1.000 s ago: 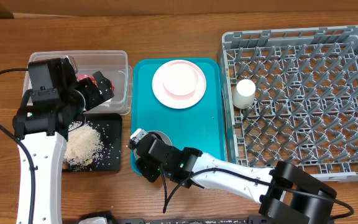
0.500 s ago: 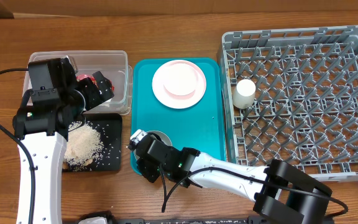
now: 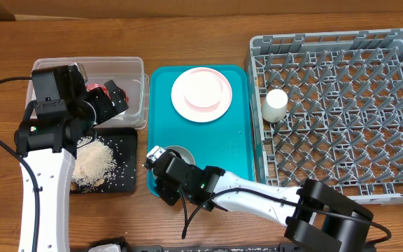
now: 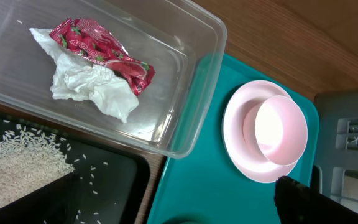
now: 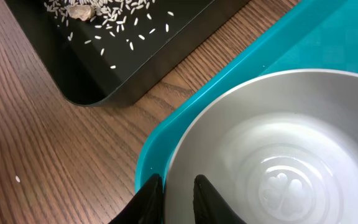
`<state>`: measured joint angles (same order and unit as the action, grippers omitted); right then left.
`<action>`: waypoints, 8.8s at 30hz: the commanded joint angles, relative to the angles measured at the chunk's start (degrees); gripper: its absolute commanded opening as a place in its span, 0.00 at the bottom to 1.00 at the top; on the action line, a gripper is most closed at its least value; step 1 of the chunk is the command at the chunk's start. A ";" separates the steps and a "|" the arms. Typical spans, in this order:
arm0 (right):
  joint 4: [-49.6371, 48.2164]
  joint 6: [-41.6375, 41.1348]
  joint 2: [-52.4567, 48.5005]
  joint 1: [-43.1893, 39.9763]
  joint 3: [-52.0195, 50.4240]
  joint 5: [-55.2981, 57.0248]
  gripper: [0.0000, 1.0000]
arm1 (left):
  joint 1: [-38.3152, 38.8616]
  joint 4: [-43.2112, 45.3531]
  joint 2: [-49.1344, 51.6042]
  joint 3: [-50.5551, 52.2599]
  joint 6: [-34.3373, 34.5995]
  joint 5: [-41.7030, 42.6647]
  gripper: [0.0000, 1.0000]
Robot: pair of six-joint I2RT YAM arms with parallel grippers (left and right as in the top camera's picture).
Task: Sort waste into correct bins and load items into the dishwasher
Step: 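Grasp the white bowl's rim with the right gripper and lift, then carry the white bowl over the grey rack with the right gripper, then lower the white bowl into the rack on its side, then open the right gripper and withdraw from the bowl, then move the right gripper to the pink bowl on the pink plate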
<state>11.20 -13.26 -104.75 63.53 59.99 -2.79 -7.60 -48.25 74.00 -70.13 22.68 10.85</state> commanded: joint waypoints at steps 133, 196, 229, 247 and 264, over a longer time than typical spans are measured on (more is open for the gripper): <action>36.54 11.06 35.71 -85.55 -19.58 -83.54 0.04 | 0.09 0.07 -0.50 -0.44 -0.61 -0.76 1.00; 26.05 5.14 35.74 -88.41 -13.64 -29.27 0.57 | 0.09 0.07 -0.50 -0.44 -0.61 -0.76 1.00; 24.65 7.02 35.85 -48.65 -9.97 -15.50 0.50 | 0.09 0.07 -0.50 -0.44 -0.61 -0.76 1.00; 42.66 1.22 14.47 -33.88 26.91 -0.26 0.56 | 0.09 0.07 -0.50 -0.44 -0.61 -0.76 1.00; 27.34 1.20 -4.63 -28.79 34.14 -5.55 1.00 | 0.09 0.07 -0.50 -0.44 -0.61 -0.76 1.00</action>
<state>40.34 -11.94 -108.68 34.13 92.99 -6.20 -7.60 -48.27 74.00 -70.13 22.65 10.44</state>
